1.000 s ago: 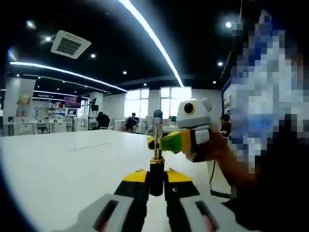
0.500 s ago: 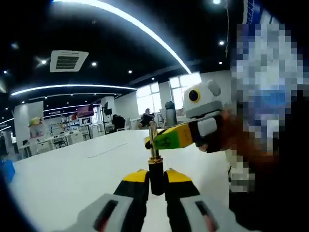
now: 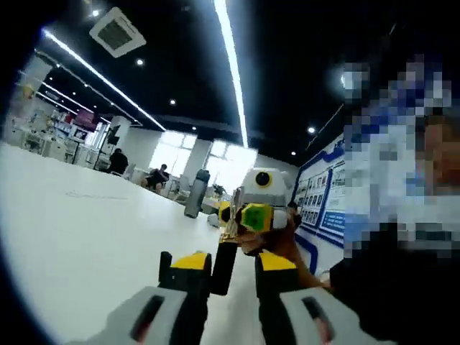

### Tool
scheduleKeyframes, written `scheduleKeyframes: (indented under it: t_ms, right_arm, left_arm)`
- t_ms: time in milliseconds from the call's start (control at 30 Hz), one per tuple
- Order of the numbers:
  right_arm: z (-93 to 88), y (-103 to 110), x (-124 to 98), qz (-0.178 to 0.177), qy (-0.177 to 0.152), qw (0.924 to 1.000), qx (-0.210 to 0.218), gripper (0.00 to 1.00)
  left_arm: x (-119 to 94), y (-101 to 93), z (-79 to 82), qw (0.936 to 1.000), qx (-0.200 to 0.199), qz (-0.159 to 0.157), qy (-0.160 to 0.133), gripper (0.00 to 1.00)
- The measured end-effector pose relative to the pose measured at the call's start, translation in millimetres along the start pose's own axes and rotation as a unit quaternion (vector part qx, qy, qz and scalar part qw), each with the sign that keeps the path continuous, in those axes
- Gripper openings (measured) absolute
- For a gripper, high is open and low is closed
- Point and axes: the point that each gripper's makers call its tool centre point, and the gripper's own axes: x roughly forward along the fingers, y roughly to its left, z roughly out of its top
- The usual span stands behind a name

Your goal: Unscrew the lipstick cap, remove the lipstick, and put the cap back on the lipstick

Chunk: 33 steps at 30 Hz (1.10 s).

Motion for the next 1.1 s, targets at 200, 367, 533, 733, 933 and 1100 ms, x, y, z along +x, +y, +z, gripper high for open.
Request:
scheduleKeyframes:
  t_ms: [200,367,533,733,933,1100]
  right_arm:
    - [3.9,16.9,-3.6,0.050,-0.013,0.9986,0.010,0.05]
    - [6.1,26.0,-5.0,0.078,-0.019,0.9967,0.012,0.05]
    - [4.7,28.2,-4.4,0.082,-0.018,0.9964,0.015,0.05]
    - [4.7,19.3,-4.7,0.066,-0.021,0.9973,0.026,0.05]
    - [1.9,4.6,-2.7,0.024,-0.014,0.9993,0.024,0.05]
    - [1.8,-1.8,-0.6,-0.002,-0.010,0.9998,0.016,0.05]
  left_arm:
    - [1.1,-9.6,-0.7,0.9994,-0.016,-0.030,0.001,0.25]
    - [1.0,-18.9,-0.7,0.9966,-0.045,-0.069,-0.007,0.19]
    - [1.0,-25.3,-2.6,0.9953,-0.047,-0.085,-0.004,0.15]
    - [0.9,-18.2,-0.6,0.9968,-0.046,-0.064,-0.012,0.14]
    - [1.5,-2.0,-0.8,0.9999,0.001,0.009,-0.004,0.14]
    - [1.1,4.3,0.3,0.9967,0.053,0.061,0.008,0.14]
